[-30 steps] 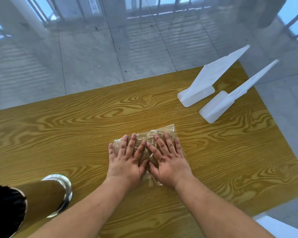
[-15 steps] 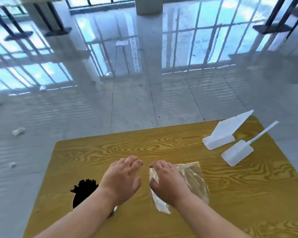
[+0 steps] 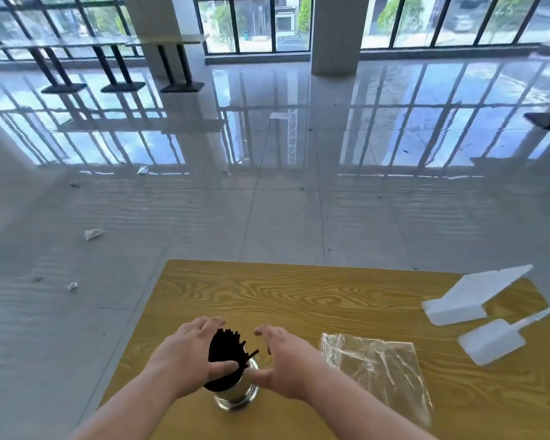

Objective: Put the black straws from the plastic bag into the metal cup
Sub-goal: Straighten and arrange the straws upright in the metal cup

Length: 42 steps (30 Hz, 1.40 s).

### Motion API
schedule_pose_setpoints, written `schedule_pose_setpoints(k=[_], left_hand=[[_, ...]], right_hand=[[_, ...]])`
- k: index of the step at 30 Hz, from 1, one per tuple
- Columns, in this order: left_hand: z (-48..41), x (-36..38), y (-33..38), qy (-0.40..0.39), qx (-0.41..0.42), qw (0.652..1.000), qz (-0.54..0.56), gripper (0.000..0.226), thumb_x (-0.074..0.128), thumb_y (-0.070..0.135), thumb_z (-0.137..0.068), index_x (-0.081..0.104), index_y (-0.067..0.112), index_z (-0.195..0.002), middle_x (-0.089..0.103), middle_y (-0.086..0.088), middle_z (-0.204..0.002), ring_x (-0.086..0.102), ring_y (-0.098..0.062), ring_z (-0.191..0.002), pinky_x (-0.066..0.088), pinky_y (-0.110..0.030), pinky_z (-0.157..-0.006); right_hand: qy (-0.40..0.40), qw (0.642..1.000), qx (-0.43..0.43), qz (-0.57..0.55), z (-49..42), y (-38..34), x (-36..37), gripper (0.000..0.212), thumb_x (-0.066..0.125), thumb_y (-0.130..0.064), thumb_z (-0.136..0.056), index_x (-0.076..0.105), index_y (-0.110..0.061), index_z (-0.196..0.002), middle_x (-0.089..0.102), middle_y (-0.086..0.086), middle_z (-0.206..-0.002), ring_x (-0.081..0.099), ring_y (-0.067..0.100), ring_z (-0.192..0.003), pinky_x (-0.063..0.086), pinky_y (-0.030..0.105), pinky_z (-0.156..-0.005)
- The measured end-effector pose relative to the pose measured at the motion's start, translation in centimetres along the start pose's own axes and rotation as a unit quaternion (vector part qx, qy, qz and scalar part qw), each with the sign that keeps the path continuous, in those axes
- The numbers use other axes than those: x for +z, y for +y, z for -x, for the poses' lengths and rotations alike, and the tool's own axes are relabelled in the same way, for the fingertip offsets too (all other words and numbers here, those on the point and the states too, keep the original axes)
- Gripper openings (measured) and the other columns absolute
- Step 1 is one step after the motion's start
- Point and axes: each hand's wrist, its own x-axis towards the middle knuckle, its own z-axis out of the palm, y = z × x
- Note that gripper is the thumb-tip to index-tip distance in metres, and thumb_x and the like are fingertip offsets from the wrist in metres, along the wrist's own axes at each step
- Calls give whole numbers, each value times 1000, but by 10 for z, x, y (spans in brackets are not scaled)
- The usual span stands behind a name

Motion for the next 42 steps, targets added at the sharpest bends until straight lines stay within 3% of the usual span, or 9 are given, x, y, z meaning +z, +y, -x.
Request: schedule_pose_setpoints(k=[4,8,14,17,22,27,30,36,42], left_hand=[[-6,11,-16,-17,-7,999,35,97,59,90,-76,31,45,-157,45,19,-157,42,-8,-144,44,-33,-112],[-15,11,-20,-19,21,999,47,69,58,85,-79,47,48,-137,60,23,-129,58,-5,-115,51,-29,-94],[-28,6,-26,-27,60,996,64,27,60,51,-93,58,40,-117,65,20,-105,63,-8,-99,53,-28,-85],[-33,3,-31,-35,89,994,57,13,59,43,-93,53,40,-105,63,17,-100,65,-10,-101,51,-27,-83],[-49,-7,-43,-49,128,990,17,8,57,42,-93,56,39,-101,65,14,-102,66,-14,-107,53,-29,-87],[-52,-21,-39,-69,177,982,-2,12,59,40,-94,62,32,-101,71,9,-112,66,-17,-109,54,-34,-90],[-50,-34,-31,-61,200,978,-5,1,58,38,-93,57,38,-94,72,10,-114,65,-15,-110,51,-30,-86],[-48,-63,-14,-38,232,972,-12,12,57,34,-88,68,33,-94,74,11,-109,66,-12,-105,49,-25,-84],[-43,-97,-6,-18,224,974,13,8,64,39,-87,65,36,-79,66,20,-81,60,-2,-76,37,-16,-57]], right_hand=[[-10,999,36,0,-5,-20,13,88,70,-64,-90,29,-36,-163,46,-6,-163,53,23,-141,46,43,-116],[14,997,62,33,-13,-38,15,75,65,-55,-95,35,-33,-160,55,-1,-156,56,25,-137,49,42,-112],[38,993,106,42,-29,-61,20,28,57,-37,-99,55,-22,-122,69,4,-124,66,31,-115,55,42,-90],[47,991,123,32,-35,-73,21,21,51,-32,-100,57,-17,-114,70,8,-120,66,33,-112,53,43,-90],[61,985,158,24,-42,-84,20,24,50,-30,-98,60,-16,-114,69,10,-122,64,35,-116,50,40,-88],[70,979,187,28,-38,-90,22,31,54,-35,-96,62,-21,-122,67,7,-130,61,33,-123,52,40,-97],[90,977,192,29,-33,-92,20,33,56,-37,-97,64,-27,-127,66,3,-132,61,30,-124,52,39,-98],[125,978,163,14,-19,-90,13,34,58,-35,-98,65,-28,-130,64,1,-134,56,24,-128,48,39,-107],[129,985,112,-19,-19,-101,2,44,62,-49,-91,63,-29,-130,61,-2,-130,56,20,-124,47,35,-104]])
